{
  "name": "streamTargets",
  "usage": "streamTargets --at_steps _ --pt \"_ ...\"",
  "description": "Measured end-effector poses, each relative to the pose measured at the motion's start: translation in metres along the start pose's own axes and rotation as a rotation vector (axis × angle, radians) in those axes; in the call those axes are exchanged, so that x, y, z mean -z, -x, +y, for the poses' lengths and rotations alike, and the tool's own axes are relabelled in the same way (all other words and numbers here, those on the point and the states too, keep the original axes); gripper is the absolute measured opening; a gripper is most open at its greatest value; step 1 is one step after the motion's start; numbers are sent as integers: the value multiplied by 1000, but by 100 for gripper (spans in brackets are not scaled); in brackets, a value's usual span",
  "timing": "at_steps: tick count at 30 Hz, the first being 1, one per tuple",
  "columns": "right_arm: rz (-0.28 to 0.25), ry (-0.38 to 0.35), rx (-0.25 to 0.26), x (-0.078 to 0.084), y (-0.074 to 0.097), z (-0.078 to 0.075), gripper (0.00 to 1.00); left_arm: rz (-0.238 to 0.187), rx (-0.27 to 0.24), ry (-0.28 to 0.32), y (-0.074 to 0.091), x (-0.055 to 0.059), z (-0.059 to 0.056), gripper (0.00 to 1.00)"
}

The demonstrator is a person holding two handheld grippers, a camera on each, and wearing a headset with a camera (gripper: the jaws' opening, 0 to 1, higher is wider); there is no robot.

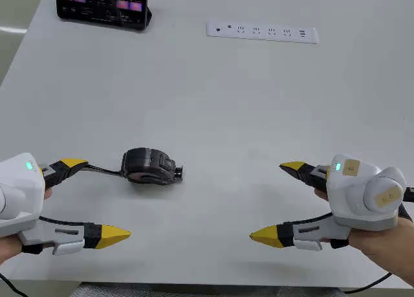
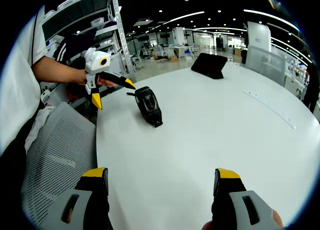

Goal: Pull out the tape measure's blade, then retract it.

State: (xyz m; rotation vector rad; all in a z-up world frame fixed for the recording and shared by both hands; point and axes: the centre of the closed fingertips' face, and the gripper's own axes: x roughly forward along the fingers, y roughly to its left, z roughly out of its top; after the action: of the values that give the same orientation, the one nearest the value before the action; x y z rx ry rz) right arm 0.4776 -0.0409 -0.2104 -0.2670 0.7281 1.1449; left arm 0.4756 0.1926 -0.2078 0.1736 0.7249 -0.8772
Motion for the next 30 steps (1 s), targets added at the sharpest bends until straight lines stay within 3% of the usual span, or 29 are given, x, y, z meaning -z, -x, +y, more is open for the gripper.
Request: streamTargets --at_steps 21,30 --pt "3 13 7 -1 -1 -4 88 -1 0 -7 0 -2 2 92" --pt "26 0 -8 2 -4 -4 82 22 14 -25 -4 0 2 90"
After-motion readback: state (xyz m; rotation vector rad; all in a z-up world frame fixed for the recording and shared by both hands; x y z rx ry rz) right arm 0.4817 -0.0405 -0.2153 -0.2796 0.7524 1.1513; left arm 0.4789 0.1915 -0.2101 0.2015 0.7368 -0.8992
